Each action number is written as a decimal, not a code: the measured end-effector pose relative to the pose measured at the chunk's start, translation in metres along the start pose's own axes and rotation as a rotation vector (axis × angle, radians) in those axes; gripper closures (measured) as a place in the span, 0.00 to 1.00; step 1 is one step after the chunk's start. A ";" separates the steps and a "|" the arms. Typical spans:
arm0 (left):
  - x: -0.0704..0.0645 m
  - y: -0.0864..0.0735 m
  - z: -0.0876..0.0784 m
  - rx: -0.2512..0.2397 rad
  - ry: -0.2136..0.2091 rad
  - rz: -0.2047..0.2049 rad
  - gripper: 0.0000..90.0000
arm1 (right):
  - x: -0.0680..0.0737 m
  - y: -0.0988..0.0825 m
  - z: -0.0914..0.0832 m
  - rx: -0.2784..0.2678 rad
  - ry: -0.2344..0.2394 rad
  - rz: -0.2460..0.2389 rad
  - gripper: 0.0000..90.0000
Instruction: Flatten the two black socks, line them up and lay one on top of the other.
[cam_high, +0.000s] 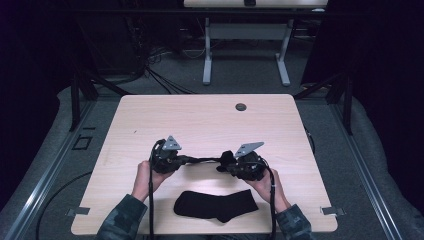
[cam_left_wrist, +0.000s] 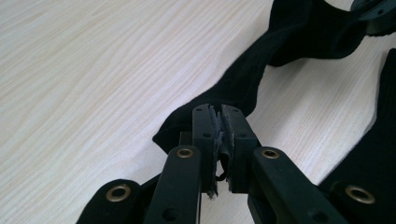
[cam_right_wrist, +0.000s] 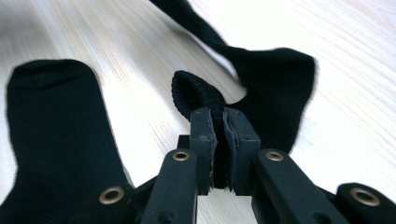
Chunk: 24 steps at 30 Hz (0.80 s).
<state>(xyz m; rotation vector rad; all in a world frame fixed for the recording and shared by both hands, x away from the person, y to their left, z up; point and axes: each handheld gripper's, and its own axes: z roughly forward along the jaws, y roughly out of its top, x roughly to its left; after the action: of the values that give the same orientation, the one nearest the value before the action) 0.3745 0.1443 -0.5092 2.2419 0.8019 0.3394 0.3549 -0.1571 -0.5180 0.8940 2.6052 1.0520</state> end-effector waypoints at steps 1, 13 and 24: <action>0.001 0.000 -0.002 -0.003 0.001 -0.004 0.95 | -0.001 -0.001 -0.002 -0.007 -0.006 0.001 0.92; 0.011 -0.003 -0.025 -0.012 0.013 -0.066 0.94 | -0.008 -0.005 -0.026 -0.093 0.030 0.027 0.92; 0.015 -0.017 -0.031 0.028 -0.002 -0.098 0.94 | -0.016 -0.016 -0.031 -0.108 0.073 0.065 0.92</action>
<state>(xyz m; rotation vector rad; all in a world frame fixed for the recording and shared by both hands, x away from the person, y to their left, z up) 0.3646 0.1797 -0.4996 2.2191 0.9178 0.2810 0.3481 -0.1933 -0.5067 0.9378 2.5645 1.2516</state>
